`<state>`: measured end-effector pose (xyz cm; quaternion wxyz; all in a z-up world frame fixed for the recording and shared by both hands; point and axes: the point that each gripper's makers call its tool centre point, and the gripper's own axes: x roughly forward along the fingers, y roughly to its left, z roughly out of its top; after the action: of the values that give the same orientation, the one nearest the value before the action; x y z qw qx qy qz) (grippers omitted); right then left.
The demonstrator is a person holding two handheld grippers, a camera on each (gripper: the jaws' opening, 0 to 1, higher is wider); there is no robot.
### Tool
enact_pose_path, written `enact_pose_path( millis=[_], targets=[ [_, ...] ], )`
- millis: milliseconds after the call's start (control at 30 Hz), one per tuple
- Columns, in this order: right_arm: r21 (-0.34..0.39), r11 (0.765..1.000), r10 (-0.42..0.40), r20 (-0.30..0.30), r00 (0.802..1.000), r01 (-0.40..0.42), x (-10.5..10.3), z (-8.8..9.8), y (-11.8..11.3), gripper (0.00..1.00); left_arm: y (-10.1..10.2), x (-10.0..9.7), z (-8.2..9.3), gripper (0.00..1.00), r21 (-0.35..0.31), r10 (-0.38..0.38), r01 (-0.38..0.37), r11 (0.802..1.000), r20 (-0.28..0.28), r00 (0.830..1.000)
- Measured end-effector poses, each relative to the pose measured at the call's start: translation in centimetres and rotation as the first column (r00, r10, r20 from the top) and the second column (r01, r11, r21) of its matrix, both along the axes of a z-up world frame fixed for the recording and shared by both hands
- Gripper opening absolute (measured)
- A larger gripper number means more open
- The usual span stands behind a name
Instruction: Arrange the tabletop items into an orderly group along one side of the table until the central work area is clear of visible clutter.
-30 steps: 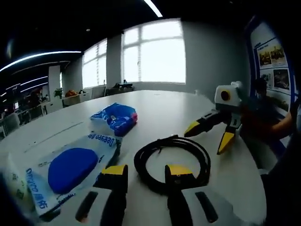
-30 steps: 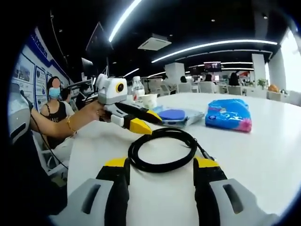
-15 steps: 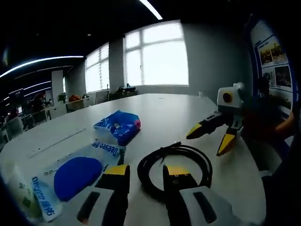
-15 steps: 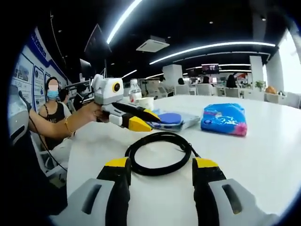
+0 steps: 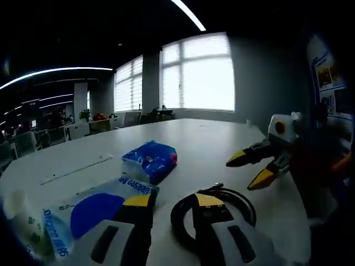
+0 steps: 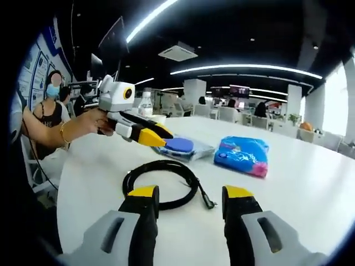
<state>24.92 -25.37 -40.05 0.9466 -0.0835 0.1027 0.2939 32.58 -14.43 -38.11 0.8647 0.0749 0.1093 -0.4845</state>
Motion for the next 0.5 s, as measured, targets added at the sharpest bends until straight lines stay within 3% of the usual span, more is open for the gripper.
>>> enact_pose_path(
  millis=[100, 267, 367, 500],
  targets=[
    [-0.019, 1.000, -0.017, 0.014, 1.000, 0.018, 0.5, 0.2, -0.7, 0.39, -0.1, 0.5, 0.5, 0.26, 0.000, 0.010, -0.010, 1.000, 0.020, 1.000],
    [-0.009, 0.999, -0.048, 0.066, 0.997, 0.049, 1.5, 1.2, -1.4, 0.55, -0.2, 1.6, 0.9, 0.26, 0.003, 0.031, -0.031, 1.000, 0.036, 0.999],
    [0.016, 0.998, -0.067, 0.063, 0.996, 0.066, 2.0, 1.5, -1.8, 0.50, -0.3, 2.2, 1.2, 0.26, -0.046, 0.043, -0.042, 0.998, 0.005, 0.999],
    [0.015, 0.997, -0.076, 0.061, 0.995, 0.075, 2.6, 1.6, -2.2, 0.44, -0.6, 2.9, 1.0, 0.25, -0.044, 0.054, -0.053, 0.998, 0.003, 0.999]
  ],
)
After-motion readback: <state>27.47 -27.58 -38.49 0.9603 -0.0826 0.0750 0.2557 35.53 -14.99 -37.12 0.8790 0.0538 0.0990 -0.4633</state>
